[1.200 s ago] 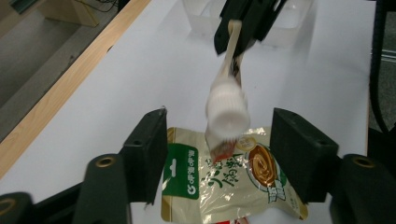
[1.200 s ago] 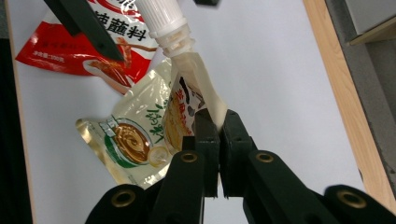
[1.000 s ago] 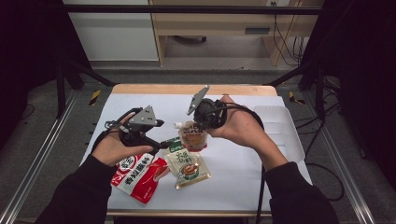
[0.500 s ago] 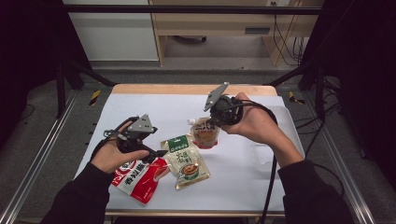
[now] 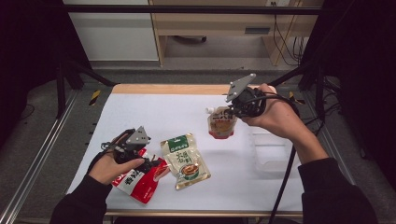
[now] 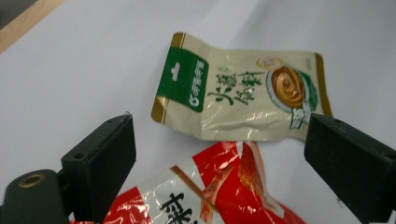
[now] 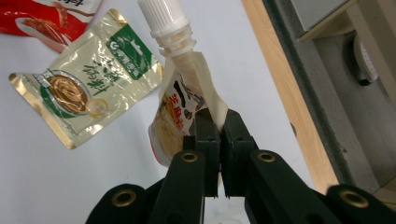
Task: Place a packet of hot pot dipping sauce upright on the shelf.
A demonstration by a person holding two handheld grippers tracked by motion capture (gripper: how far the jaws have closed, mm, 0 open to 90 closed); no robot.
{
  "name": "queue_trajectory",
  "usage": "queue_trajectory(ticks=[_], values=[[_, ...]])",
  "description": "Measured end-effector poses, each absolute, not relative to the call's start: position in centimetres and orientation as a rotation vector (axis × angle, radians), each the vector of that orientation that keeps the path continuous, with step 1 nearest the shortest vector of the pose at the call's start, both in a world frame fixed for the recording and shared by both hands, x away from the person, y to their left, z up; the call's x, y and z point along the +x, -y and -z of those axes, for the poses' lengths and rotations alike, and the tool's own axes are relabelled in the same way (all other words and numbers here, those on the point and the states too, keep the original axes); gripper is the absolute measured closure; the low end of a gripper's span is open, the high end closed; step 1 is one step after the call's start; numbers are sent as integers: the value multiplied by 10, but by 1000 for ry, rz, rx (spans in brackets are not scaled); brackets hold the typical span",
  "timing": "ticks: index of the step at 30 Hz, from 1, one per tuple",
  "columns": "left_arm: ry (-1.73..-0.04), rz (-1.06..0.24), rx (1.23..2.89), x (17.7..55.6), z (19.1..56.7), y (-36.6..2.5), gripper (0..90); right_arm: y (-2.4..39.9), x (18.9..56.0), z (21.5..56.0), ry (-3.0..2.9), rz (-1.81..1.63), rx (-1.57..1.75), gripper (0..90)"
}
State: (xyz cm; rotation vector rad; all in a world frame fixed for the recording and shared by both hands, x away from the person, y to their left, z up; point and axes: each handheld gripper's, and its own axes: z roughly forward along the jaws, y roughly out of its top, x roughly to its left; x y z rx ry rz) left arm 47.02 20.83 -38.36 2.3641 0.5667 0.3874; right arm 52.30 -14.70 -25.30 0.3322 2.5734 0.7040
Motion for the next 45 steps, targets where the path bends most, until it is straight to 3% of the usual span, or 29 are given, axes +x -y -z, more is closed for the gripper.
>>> queue_trajectory(ticks=[22, 35, 45], values=[[-767, -475, 2211, 447, 420, -262, 84, 219, 550, 236, -2428, -669, 443, 878], [-809, -511, 2155, 448, 426, -272, 85, 273, 570, 254, -2384, -641, 531, 879], [-836, -506, 2123, 451, 429, -279, 85, 291, 584, 268, -2401, -620, 535, 879]])
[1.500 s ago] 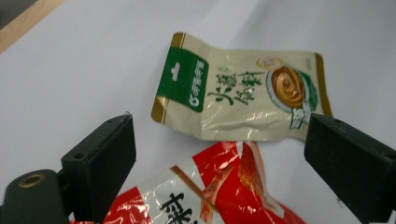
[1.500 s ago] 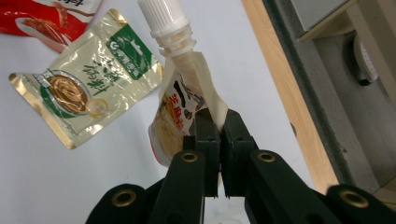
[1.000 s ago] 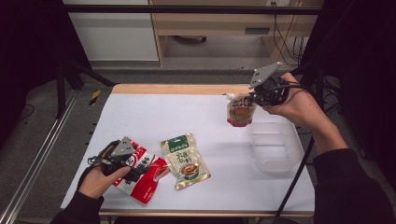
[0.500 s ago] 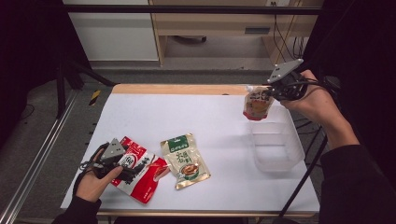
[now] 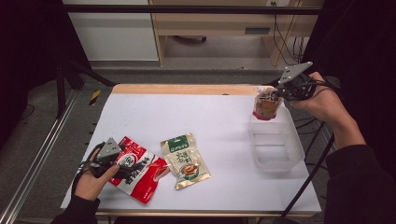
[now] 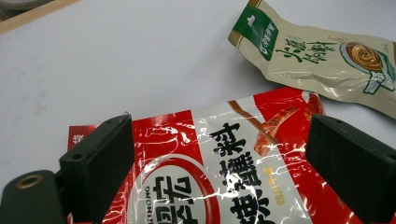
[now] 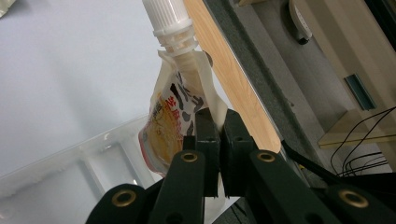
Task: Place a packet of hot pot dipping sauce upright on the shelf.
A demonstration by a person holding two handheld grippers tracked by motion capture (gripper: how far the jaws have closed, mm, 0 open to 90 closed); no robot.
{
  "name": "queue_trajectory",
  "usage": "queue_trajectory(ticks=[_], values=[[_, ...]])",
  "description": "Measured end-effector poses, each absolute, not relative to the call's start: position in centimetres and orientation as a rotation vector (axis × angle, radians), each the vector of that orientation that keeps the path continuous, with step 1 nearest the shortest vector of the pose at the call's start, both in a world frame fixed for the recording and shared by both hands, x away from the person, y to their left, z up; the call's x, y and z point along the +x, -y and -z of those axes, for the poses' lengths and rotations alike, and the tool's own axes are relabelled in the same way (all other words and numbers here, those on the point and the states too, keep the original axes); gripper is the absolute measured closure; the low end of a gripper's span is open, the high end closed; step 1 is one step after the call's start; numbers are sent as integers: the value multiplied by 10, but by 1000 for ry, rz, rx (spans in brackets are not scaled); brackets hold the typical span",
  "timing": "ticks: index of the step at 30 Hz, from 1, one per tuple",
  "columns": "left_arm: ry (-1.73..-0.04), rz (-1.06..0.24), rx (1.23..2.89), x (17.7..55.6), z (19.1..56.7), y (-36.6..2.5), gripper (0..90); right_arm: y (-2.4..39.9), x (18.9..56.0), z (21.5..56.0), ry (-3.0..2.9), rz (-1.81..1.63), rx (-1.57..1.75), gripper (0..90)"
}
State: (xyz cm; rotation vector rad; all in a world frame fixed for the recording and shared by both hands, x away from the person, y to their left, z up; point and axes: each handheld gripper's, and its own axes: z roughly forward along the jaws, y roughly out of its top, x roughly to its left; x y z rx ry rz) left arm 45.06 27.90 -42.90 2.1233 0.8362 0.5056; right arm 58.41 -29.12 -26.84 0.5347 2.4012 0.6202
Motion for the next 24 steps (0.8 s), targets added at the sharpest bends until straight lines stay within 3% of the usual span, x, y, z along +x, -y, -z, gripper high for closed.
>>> queue_trajectory(ticks=[24], values=[[-828, -504, 2131, 452, 430, -277, 85, 300, 606, 309, -2450, -642, 611, 876]])
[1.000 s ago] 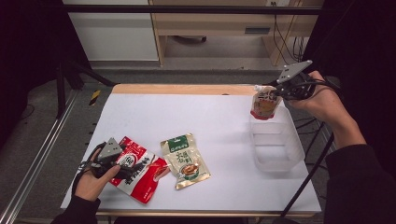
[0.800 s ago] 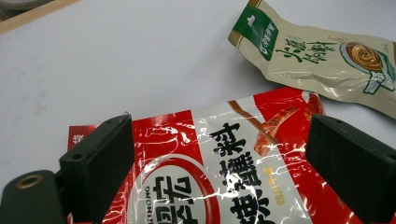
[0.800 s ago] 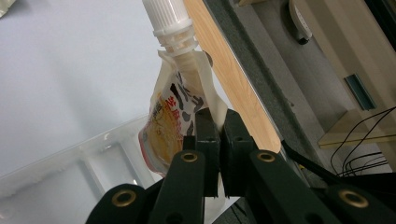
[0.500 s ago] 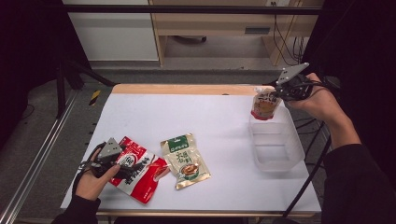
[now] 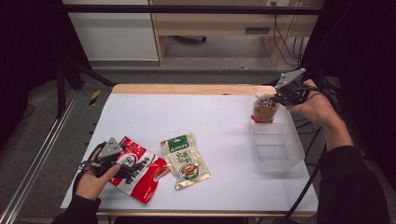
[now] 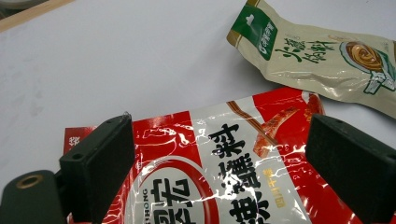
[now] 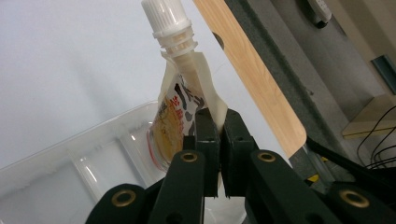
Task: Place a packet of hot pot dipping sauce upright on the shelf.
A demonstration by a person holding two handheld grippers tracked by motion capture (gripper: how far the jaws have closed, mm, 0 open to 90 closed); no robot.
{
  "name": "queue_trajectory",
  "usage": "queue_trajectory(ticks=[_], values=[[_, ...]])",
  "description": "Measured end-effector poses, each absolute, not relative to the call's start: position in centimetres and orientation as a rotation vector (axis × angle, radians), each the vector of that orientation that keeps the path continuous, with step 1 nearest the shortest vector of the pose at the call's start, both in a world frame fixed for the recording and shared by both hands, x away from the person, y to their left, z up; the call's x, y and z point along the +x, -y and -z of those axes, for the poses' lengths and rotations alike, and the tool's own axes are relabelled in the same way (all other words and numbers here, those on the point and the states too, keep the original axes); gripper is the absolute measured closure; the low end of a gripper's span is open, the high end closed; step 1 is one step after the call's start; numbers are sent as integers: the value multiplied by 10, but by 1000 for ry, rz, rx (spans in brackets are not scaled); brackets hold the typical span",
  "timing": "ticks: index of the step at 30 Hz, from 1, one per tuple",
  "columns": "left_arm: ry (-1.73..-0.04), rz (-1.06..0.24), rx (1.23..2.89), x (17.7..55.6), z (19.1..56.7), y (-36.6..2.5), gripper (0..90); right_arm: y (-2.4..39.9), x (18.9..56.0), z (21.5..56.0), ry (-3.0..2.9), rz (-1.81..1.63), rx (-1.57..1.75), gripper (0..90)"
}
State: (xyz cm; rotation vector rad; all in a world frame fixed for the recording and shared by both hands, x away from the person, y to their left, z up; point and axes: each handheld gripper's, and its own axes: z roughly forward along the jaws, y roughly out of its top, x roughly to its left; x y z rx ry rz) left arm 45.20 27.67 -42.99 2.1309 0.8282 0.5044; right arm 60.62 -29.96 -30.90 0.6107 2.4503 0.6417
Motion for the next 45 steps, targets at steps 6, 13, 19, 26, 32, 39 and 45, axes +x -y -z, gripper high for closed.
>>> queue_trajectory(ticks=[6, 13, 19, 26, 32, 39, 45], values=[[-828, -500, 2131, 452, 430, -277, 85, 302, 608, 323, -2460, -662, 655, 876], [-825, -498, 2135, 452, 430, -275, 85, 304, 610, 334, -2480, -666, 672, 875], [-817, -493, 2144, 451, 431, -273, 85, 304, 609, 341, -2489, -677, 682, 872], [-821, -491, 2148, 451, 432, -272, 85, 306, 609, 342, -2499, -693, 738, 811], [-818, -490, 2153, 450, 434, -271, 85, 308, 603, 338, -2495, -721, 777, 596], [-828, -490, 2151, 450, 436, -271, 84, 303, 582, 315, -2347, -761, 826, 351], [-829, -444, 2110, 450, 434, -270, 85, 283, 559, 299, -2270, -809, 815, 225]])
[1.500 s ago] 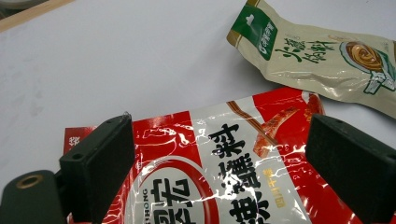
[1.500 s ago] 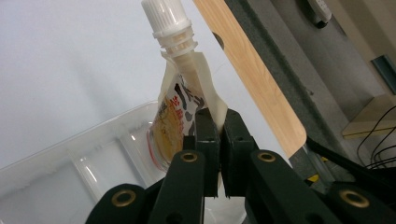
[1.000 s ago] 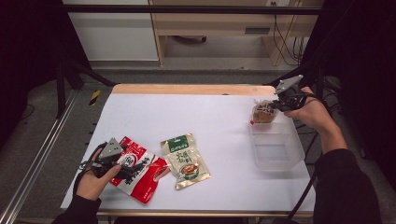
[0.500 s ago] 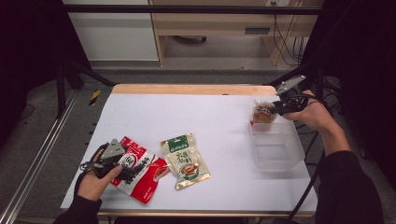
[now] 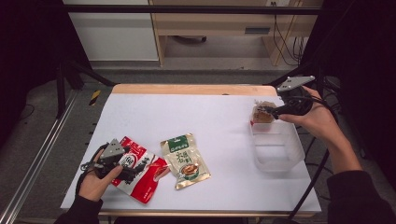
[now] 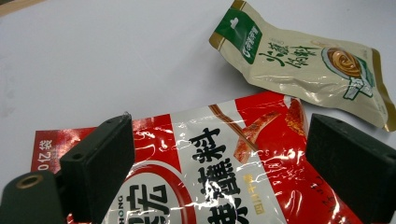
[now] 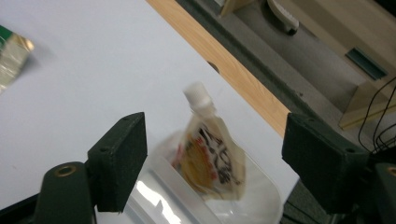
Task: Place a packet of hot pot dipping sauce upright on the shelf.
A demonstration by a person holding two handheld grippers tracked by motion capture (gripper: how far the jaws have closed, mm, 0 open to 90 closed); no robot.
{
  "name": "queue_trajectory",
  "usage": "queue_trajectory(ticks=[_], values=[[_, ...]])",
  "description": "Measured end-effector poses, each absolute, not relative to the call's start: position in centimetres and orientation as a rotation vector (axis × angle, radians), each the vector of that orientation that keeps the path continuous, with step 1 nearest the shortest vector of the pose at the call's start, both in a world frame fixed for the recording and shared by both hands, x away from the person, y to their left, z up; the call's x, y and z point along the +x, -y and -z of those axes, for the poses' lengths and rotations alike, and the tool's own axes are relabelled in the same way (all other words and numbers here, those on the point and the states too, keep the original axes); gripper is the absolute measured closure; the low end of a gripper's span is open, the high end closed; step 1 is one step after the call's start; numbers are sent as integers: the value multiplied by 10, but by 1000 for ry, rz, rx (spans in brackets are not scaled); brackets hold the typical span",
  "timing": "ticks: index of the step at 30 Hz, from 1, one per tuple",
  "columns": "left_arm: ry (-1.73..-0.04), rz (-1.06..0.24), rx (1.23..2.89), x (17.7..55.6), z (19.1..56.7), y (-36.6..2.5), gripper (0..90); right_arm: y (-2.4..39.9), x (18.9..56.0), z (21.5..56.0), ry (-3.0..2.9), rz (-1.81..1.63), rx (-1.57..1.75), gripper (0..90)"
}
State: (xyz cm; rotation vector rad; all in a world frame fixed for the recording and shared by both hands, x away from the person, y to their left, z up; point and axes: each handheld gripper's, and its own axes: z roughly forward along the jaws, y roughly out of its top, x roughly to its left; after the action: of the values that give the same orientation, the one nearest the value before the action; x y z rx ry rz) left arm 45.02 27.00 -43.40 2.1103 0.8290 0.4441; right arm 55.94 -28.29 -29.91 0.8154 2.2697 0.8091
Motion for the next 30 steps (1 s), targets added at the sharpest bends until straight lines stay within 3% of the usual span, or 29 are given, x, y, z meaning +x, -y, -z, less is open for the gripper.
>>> queue_trajectory(ticks=[6, 15, 30], values=[[-820, -437, 2129, 451, 437, -270, 85, 252, 539, 292, -2267, -823, 778, 170], [-805, -424, 2140, 449, 436, -271, 85, 203, 499, 300, -2239, -966, 701, 162], [-733, -464, 2130, 447, 418, -258, 70, 132, 465, 367, -2292, -971, 731, 197]])
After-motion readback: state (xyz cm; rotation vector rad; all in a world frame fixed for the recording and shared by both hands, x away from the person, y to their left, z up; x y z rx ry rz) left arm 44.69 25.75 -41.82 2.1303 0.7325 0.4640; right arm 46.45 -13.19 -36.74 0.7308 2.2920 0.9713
